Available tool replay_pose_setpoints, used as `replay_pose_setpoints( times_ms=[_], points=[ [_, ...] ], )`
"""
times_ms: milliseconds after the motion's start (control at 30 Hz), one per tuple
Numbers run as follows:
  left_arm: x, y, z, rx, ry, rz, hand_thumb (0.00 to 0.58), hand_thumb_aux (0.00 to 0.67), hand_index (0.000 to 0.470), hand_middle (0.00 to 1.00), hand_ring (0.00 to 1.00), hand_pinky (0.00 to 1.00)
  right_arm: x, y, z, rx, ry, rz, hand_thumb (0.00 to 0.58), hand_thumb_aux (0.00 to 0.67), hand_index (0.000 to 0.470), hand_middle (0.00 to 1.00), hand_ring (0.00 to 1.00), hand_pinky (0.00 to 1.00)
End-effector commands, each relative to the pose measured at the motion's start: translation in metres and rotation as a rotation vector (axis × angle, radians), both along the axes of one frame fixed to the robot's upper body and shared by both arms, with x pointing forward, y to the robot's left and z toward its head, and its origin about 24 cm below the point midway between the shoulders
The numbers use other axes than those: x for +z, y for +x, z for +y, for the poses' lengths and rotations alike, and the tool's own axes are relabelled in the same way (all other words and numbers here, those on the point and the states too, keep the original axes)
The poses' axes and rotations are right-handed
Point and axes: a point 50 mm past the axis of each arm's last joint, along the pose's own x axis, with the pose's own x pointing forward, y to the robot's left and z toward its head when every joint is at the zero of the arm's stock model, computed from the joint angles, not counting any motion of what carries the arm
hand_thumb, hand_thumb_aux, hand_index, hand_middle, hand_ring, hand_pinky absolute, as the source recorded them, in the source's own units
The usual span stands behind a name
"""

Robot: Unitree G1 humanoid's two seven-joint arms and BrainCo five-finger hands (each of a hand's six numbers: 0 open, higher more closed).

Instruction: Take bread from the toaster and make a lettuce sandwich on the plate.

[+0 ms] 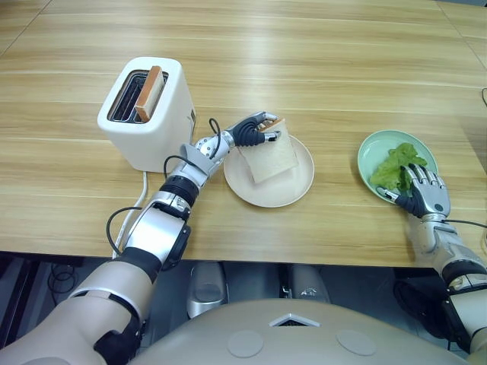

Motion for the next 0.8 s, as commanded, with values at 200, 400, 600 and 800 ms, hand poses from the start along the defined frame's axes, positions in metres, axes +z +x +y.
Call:
replay_pose_setpoints(
  times_ms=[200,400,600,800],
  points=[
    [-0.007,-0.003,-0.008,-0.114,0.193,0.004,0.58,0.67,0.46,1.0,1.0,1.0,-0.004,-0.005,0.0,0.006,-0.003,0.018,0.493,0.41,0.281,0.0,0.0,0.0],
    [-0.013,-0.003,-0.011,-0.128,0.275,0.001,0.58,0.67,0.46,1.0,1.0,1.0,0.007,-0.001,-0.001,0.021,-0.019,-0.078,0.571,0.589,0.404,0.0,0.0,0.0],
    [-0.015,-0.002,-0.014,-0.126,0.315,-0.004,0.545,0.504,0.346,1.0,1.0,1.0,0.016,0.003,0.001,0.045,-0.038,-0.167,0.58,0.67,0.46,0.0,0.0,0.0],
    [-0.015,0.002,-0.013,-0.074,0.381,-0.08,0.0,0.0,0.0,1.0,1.0,1.0,0.024,0.005,0.004,0.065,-0.042,-0.243,0.58,0.67,0.46,0.0,0.0,0.0]
  ],
)
